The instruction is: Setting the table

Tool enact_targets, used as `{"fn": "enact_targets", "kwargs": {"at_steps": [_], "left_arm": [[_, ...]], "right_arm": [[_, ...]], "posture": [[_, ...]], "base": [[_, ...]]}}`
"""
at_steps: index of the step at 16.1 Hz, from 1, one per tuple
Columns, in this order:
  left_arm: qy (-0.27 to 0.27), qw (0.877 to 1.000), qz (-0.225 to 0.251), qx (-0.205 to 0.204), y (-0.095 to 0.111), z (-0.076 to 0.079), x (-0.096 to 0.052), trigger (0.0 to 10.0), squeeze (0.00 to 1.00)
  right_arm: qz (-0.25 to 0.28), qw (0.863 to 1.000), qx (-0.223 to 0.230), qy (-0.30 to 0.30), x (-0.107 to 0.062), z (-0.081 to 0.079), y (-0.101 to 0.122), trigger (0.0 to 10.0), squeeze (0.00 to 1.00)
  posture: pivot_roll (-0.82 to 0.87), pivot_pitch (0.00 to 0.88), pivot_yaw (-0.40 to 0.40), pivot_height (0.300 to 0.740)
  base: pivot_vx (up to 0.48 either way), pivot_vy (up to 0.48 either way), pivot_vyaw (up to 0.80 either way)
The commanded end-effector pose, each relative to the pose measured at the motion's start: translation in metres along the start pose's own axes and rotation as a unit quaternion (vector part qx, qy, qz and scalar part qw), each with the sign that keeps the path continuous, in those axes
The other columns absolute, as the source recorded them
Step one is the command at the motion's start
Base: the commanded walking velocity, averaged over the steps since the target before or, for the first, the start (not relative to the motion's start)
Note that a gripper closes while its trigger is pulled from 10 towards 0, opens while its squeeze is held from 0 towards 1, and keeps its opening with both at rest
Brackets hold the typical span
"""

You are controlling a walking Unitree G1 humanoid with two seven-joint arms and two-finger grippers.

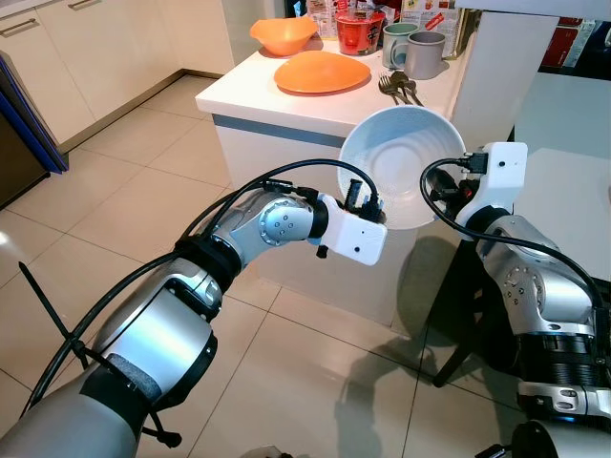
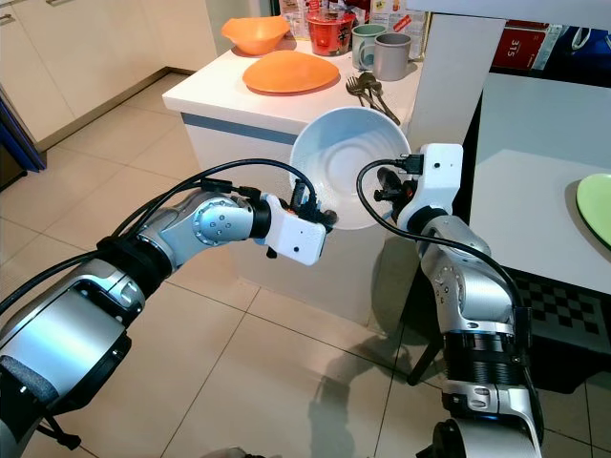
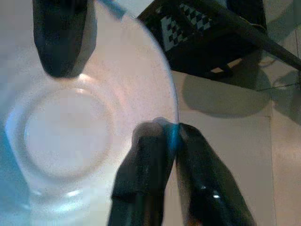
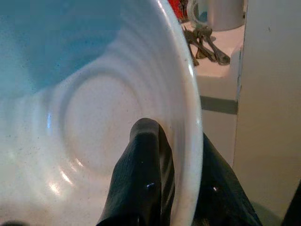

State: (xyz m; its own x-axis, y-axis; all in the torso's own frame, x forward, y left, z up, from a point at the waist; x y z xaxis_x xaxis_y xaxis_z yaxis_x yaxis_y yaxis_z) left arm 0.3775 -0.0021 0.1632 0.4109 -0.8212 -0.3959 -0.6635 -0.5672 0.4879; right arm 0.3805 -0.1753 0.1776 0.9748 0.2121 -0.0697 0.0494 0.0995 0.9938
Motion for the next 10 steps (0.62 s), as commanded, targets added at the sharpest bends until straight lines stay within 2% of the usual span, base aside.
{"fn": "enact_targets", "kwargs": {"at_steps": [1,4,10], "left_arm": [[0.12,0.992,0.043,-0.024,0.015,-0.049,-0.015,10.0,1.0],[0.116,0.992,0.037,-0.029,0.012,-0.046,-0.014,10.0,1.0],[0.105,0.992,0.035,-0.053,0.015,-0.036,-0.002,10.0,1.0]], "right_arm": [[-0.065,0.998,-0.007,0.024,-0.002,-0.014,-0.034,0.0,0.0],[-0.066,0.997,-0.006,0.029,0.0,-0.016,-0.035,0.0,0.0],[-0.078,0.996,-0.018,0.037,-0.001,-0.008,-0.039,0.0,0.0]], "posture": [[-0.04,0.0,0.095,0.74],[-0.03,0.0,0.082,0.74],[-0.01,0.0,-0.018,0.74]], "base": [[0.0,0.0,0.0],[0.0,0.0,0.0],[0.0,0.0,0.0]]}}
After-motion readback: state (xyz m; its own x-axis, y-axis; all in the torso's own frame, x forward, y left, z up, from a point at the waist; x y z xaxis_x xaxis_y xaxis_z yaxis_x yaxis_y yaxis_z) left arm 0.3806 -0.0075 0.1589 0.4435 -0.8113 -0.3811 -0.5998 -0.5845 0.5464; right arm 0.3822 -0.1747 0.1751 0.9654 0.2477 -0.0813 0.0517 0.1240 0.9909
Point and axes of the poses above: a point about 5 cm out from each wrist's last joint towards the gripper, its own x axis pointing out of the wrist towards the gripper, its own y axis along the axis of the wrist's last joint, z = x × y, the point moved 4 cm from there along x, pointing out of the wrist towards the gripper, and after that the axes turned 11 degrees about -x, right-handed, at the moved point
